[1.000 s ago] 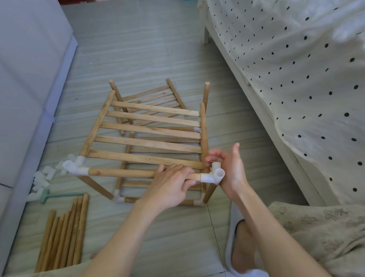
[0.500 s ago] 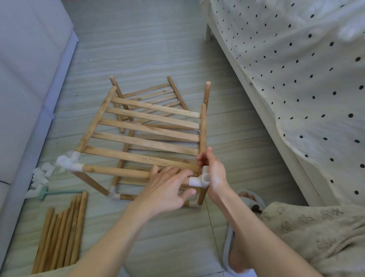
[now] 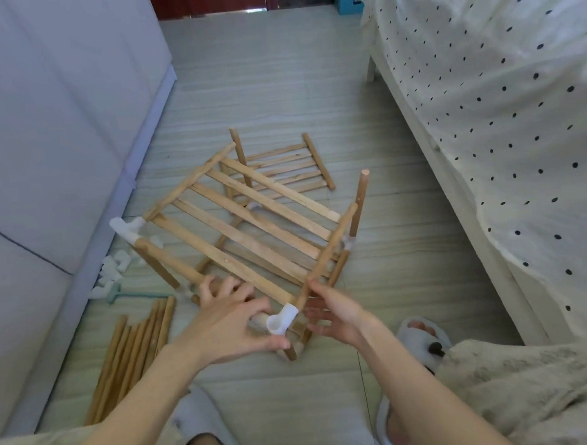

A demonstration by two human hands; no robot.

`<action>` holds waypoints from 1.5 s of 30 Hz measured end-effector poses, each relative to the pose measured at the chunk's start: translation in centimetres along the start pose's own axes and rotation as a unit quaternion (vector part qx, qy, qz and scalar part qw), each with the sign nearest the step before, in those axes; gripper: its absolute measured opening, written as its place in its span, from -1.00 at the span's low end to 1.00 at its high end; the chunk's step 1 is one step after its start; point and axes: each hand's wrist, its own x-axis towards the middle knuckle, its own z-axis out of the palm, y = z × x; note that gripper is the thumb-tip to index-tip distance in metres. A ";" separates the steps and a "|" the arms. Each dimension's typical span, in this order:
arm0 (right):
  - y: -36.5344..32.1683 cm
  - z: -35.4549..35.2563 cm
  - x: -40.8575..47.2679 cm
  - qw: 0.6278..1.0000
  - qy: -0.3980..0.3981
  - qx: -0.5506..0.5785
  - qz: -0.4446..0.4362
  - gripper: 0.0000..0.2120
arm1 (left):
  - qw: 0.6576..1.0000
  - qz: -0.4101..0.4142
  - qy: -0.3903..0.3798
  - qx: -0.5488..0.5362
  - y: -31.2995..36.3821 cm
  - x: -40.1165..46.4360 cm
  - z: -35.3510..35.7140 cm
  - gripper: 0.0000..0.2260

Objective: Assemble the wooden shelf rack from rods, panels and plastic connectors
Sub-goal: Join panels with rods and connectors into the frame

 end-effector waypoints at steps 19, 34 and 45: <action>0.6 8.3 0.7 0.984 -0.083 0.147 0.053 -0.96 | 0.682 -0.257 0.280 -0.625 0.3 -3.6 5.6 -0.61; 0.4 6.9 -0.2 0.983 -0.064 0.172 -0.023 -0.93 | 0.647 -0.257 0.281 -0.660 1.6 -0.3 5.7 -0.79; 1.8 7.7 -1.3 0.992 0.027 0.123 -0.009 -0.95 | 0.676 -0.206 0.190 -0.682 -2.7 -1.8 4.6 -0.86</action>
